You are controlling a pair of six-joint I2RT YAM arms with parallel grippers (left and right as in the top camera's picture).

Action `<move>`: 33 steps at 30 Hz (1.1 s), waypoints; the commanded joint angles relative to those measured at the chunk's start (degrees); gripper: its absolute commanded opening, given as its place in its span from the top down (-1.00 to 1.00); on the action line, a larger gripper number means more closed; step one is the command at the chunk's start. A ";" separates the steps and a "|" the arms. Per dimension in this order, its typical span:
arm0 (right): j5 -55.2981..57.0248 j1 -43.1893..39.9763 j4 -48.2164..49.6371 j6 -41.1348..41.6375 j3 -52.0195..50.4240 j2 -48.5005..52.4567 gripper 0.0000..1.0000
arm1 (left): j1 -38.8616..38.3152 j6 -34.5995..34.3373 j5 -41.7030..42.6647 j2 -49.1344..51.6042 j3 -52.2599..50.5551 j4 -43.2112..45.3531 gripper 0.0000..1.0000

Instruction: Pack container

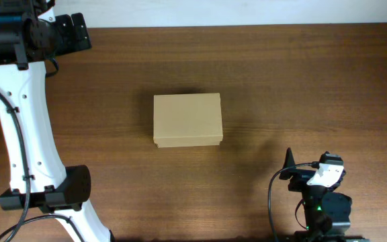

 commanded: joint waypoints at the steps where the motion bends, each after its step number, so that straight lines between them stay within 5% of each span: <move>1: 0.72 -0.15 0.59 0.20 -0.72 -0.68 -0.98 | 0.24 0.31 -0.24 -0.48 0.52 0.00 -0.99; 23: 0.72 -0.15 0.59 0.20 -0.72 -0.66 -0.98 | 0.13 0.31 -0.24 -2.89 -0.20 0.00 -1.00; 33: 0.72 -0.15 0.57 0.20 -0.72 -0.66 -0.98 | 0.09 1.25 -2.03 -23.34 -25.97 1.40 -1.00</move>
